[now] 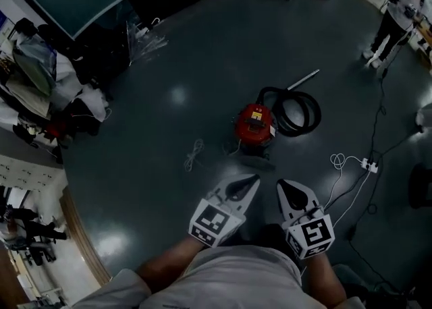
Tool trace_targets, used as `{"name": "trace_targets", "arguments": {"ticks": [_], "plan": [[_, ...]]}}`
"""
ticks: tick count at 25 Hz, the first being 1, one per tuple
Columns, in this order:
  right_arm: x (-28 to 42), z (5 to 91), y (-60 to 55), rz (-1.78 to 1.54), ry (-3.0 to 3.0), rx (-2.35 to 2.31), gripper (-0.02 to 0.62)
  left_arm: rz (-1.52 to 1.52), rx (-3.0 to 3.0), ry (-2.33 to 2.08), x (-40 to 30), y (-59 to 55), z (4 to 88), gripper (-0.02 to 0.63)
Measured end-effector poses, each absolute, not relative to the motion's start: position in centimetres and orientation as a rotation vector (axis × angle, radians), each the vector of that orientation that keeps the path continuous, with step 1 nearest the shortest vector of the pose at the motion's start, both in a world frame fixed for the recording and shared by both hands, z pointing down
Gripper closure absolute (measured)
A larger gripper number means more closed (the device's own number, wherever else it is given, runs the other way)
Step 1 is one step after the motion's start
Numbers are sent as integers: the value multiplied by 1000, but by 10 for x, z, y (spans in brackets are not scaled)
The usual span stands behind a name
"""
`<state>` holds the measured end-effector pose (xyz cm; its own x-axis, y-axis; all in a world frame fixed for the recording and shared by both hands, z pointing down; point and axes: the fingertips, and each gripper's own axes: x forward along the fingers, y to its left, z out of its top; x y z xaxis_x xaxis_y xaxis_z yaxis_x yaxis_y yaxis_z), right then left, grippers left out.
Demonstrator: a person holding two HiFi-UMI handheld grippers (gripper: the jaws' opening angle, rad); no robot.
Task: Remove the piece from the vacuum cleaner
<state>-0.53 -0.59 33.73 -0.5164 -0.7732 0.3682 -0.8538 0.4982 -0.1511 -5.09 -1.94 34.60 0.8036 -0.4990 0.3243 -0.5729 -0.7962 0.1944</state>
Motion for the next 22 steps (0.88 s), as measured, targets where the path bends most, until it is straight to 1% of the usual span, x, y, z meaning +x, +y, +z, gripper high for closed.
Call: {"name": "trace_targets", "arguments": {"ticks": [6,13,17,22], "plan": [[-3,387,-55,495,-2419,1414,578,458,2749,-694,-49,-72,401,600],[11,476,-114,540,-2364,1341,578,546,2743,-601,-30,-127,491,600],[20,550,-144,595,-2335,1297,580,607,2736,-553,-12,-153,563,600],[27,665,-167,622,-2267,1177,578,767,2699,-459,-4,-174,681,597]]}}
